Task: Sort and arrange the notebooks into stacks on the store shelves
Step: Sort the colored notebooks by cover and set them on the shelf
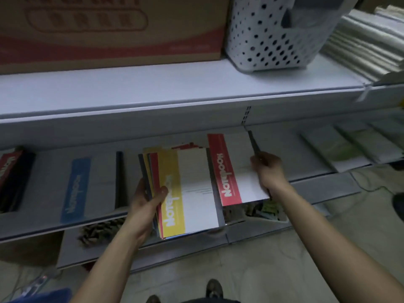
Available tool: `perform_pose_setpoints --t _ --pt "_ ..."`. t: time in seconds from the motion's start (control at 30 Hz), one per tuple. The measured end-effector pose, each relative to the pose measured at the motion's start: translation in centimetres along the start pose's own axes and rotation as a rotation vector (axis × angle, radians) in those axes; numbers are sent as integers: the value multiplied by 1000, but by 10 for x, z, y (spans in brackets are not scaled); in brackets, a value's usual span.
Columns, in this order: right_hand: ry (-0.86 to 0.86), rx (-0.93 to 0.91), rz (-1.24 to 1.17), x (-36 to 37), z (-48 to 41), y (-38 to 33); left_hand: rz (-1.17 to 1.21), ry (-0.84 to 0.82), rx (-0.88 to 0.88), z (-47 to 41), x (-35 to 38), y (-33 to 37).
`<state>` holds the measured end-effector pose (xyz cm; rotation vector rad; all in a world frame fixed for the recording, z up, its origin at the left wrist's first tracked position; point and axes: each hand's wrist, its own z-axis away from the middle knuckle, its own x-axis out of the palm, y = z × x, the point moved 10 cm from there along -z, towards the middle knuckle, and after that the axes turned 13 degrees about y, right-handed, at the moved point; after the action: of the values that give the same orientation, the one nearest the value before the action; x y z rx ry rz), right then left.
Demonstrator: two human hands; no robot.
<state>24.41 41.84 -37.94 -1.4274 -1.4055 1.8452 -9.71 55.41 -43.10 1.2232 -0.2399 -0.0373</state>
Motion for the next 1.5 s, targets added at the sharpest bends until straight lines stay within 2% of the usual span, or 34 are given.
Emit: perform_pose_setpoints --t 0.13,0.23,0.43,0.5,0.57,0.67,0.73,0.87,1.13,1.3,1.4,1.5 --pt "-2 3 157 -8 -60 22 11 32 9 -1 12 -7" --pt "-29 -61 337 1 -87 33 31 66 17 0 20 -9" --pt "46 -118 562 3 -94 44 67 106 27 3 31 -13" --pt "52 -161 504 5 -82 37 71 94 30 5 35 -13" --pt "-18 -192 328 15 -58 18 73 88 31 6 38 -13" --pt "-302 -137 56 46 5 -6 79 85 29 7 40 -15" --pt "-393 -104 -92 59 43 -15 83 77 22 10 42 -14" --pt "-239 -59 -172 58 59 -13 99 44 -2 13 33 -8" --pt "-307 -92 -180 69 66 -29 126 90 -59 10 -6 -3" --pt "-323 -104 -207 88 79 -46 104 59 24 11 -21 11" --pt "-234 -115 -163 89 69 -51 65 143 97 9 -48 19" --pt "-188 -33 -157 90 53 -43 66 222 94 6 -84 21"
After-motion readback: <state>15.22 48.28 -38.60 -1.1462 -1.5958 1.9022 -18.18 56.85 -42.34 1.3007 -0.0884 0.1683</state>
